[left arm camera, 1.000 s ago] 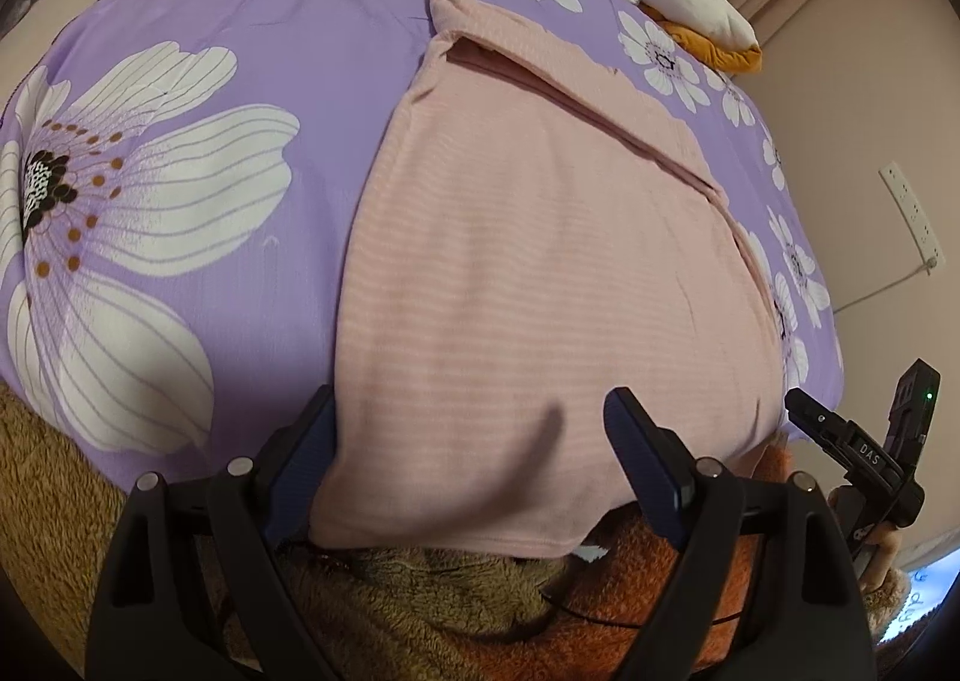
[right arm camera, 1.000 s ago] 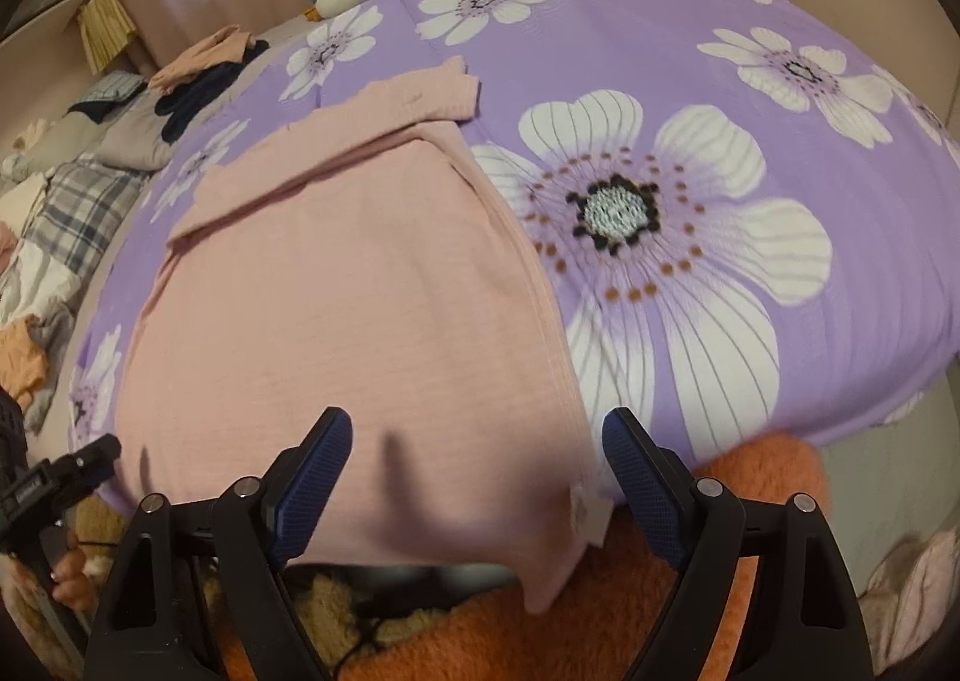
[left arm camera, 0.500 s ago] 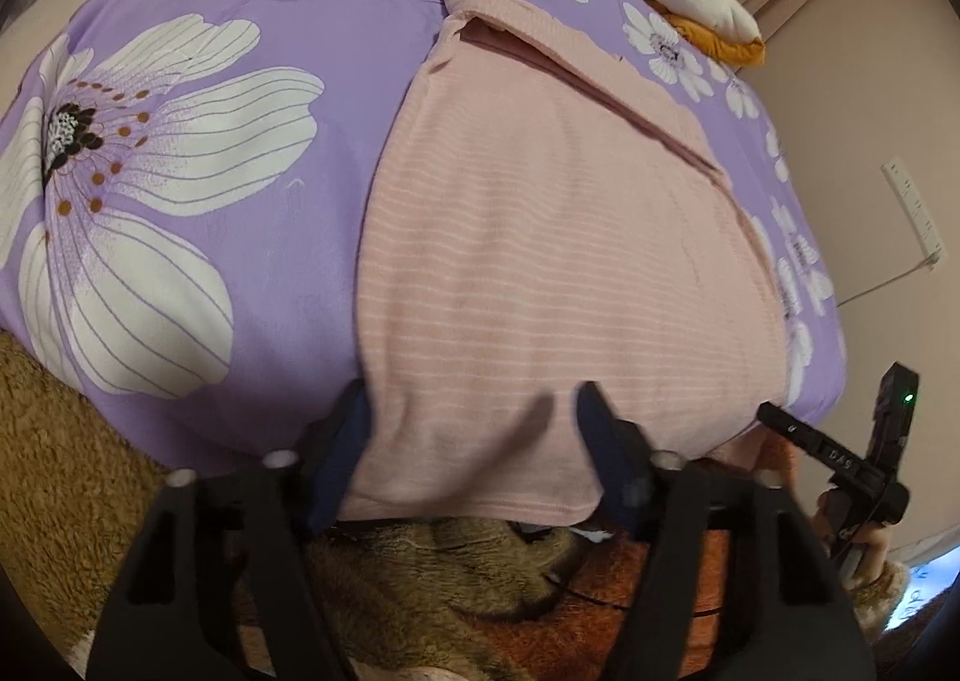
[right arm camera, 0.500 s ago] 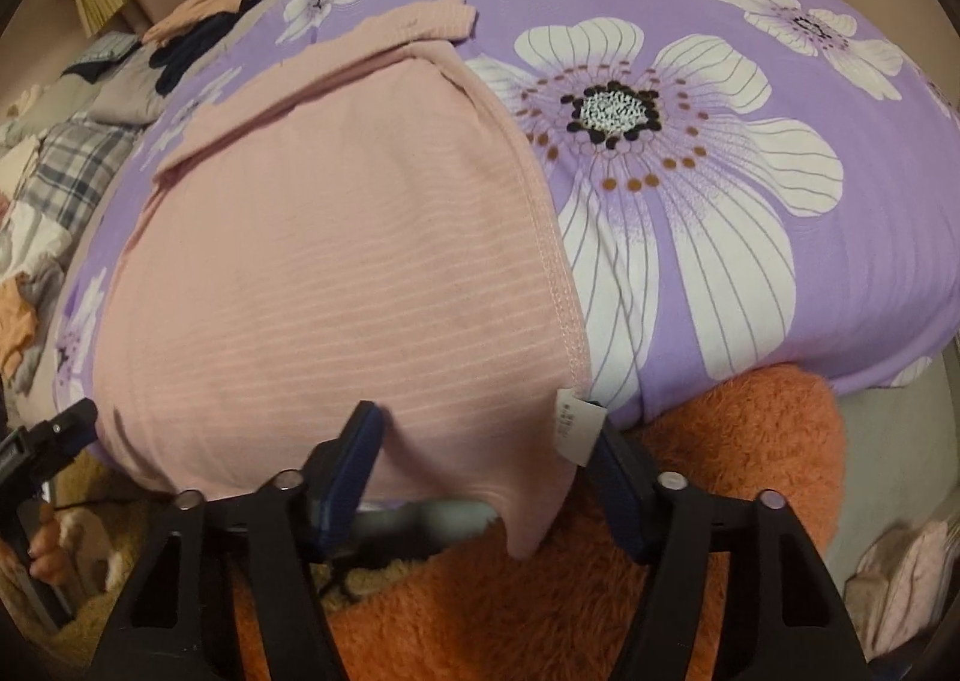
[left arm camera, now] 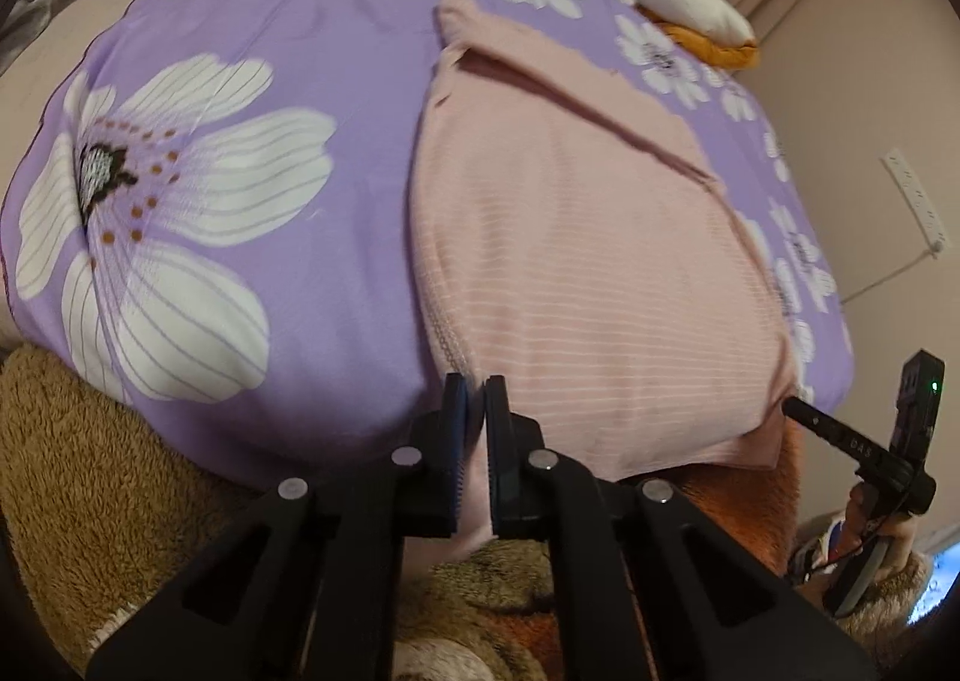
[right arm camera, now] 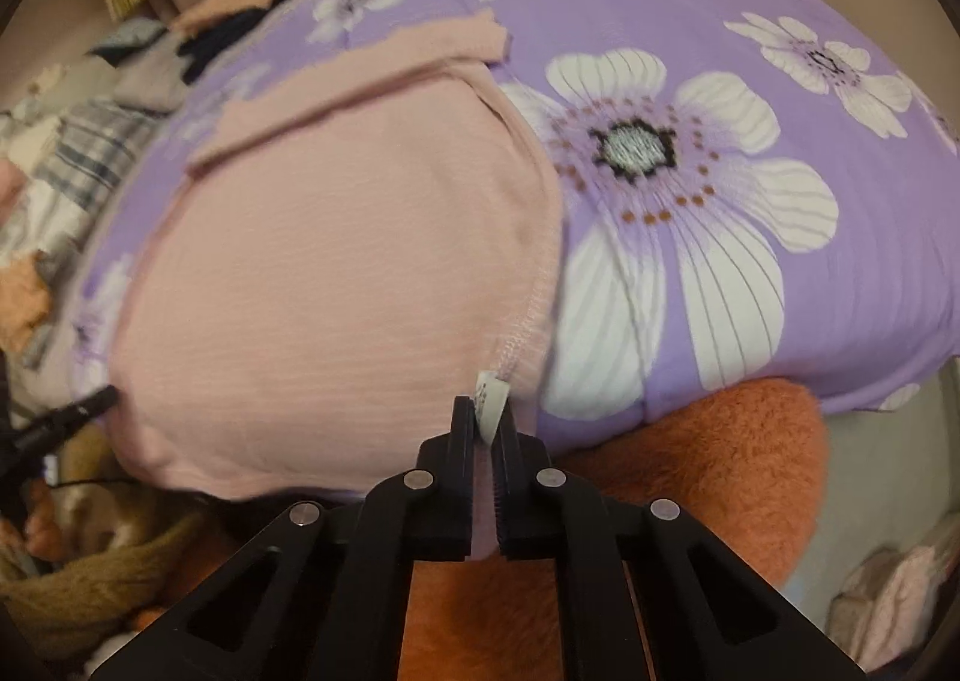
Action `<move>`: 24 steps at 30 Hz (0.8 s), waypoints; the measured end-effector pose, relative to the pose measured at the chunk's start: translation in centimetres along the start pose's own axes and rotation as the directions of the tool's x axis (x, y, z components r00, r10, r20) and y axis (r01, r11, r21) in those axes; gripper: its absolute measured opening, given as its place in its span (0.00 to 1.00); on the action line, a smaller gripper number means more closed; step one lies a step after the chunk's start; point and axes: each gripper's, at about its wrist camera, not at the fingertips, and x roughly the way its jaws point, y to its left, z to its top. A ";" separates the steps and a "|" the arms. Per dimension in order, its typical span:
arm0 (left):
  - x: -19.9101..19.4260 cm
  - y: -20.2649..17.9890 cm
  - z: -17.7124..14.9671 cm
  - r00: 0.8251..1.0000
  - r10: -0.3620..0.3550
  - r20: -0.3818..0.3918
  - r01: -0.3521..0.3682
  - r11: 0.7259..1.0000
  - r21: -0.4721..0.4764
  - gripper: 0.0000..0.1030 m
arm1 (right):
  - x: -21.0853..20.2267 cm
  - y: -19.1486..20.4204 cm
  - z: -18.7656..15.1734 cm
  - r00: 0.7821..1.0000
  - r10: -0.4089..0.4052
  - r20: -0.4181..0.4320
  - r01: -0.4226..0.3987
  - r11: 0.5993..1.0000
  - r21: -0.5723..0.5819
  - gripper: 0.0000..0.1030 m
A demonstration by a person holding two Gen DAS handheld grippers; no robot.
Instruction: Fold small clothes
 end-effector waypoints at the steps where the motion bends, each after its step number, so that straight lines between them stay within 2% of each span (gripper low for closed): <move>1: -0.2 -0.1 0.1 1.000 -0.006 0.002 0.006 1.000 0.002 0.04 | -0.5 0.3 0.4 1.000 0.001 0.021 -0.001 1.000 0.003 0.07; 7: -1.7 -0.9 1.2 0.997 -0.070 0.031 0.068 0.996 0.052 0.04 | -3.1 1.9 1.7 0.989 0.060 0.136 -0.063 0.998 0.014 0.06; 12: -3.2 -1.4 2.9 0.992 -0.106 0.067 0.099 0.990 0.098 0.03 | -3.9 2.7 3.6 0.977 0.096 0.188 -0.105 0.994 0.039 0.06; 13: -3.3 -1.3 3.2 0.991 -0.113 0.070 0.106 0.989 0.105 0.04 | -4.2 2.8 4.1 0.973 0.098 0.207 -0.109 0.993 0.045 0.02; 16: -3.4 -1.0 4.1 0.990 -0.123 0.063 0.116 0.988 0.103 0.04 | -4.7 3.1 5.4 0.961 0.119 0.249 -0.135 0.990 0.050 0.02; 18: -3.3 -0.6 4.5 0.992 -0.116 0.048 0.111 0.989 0.094 0.03 | -4.6 3.3 6.2 0.959 0.124 0.255 -0.140 0.989 0.048 0.02; 20: -3.2 -0.2 4.8 0.993 -0.112 0.028 0.110 0.990 0.084 0.04 | -4.2 3.7 7.0 0.966 0.103 0.235 -0.116 0.993 0.039 0.02; 22: -2.9 0.6 4.9 0.994 -0.109 -0.007 0.109 0.992 0.071 0.09 | -4.0 3.4 7.4 0.969 0.115 0.217 -0.131 0.990 0.060 0.02; 24: -2.4 1.5 4.7 0.994 -0.104 -0.035 0.106 0.993 0.050 0.27 | -3.8 3.0 7.3 0.980 0.065 0.186 -0.079 0.994 0.071 0.02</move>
